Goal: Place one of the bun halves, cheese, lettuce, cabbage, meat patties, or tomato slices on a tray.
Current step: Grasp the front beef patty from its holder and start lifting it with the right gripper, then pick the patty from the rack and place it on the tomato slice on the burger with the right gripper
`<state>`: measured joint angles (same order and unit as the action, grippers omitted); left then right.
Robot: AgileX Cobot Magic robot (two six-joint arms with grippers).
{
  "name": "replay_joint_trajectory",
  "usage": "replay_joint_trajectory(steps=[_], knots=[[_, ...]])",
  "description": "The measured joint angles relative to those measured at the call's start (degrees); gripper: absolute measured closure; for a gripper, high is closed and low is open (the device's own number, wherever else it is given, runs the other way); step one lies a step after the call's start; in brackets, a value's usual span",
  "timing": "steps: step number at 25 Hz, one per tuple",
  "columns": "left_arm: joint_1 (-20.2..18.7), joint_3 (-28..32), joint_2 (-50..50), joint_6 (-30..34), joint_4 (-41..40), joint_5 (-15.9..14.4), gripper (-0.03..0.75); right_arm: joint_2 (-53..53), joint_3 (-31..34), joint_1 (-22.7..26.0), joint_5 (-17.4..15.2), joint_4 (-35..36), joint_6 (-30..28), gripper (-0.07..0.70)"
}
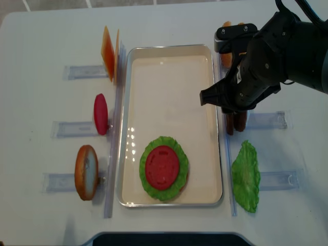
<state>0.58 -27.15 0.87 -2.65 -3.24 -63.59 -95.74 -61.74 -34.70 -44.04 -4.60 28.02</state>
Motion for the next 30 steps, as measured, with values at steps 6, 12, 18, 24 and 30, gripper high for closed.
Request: replay_joint_trajectory(steps=[6, 12, 18, 24, 30], knots=[[0.00, 0.00, 0.00, 0.00, 0.00, 0.00, 0.715, 0.00, 0.00, 0.00, -0.34, -1.18, 0.12, 0.475], [0.00, 0.00, 0.00, 0.00, 0.00, 0.00, 0.715, 0.00, 0.00, 0.00, -0.41, -1.24, 0.24, 0.475], [0.00, 0.00, 0.00, 0.00, 0.00, 0.00, 0.715, 2.61, 0.00, 0.00, -1.10, -0.94, 0.24, 0.475], [0.00, 0.00, 0.00, 0.00, 0.00, 0.00, 0.716, 8.23, 0.00, 0.00, -2.70, 0.65, 0.12, 0.475], [0.00, 0.00, 0.00, 0.00, 0.00, 0.00, 0.716, 13.71, 0.00, 0.00, -4.41, 7.60, -3.34, 0.475]])
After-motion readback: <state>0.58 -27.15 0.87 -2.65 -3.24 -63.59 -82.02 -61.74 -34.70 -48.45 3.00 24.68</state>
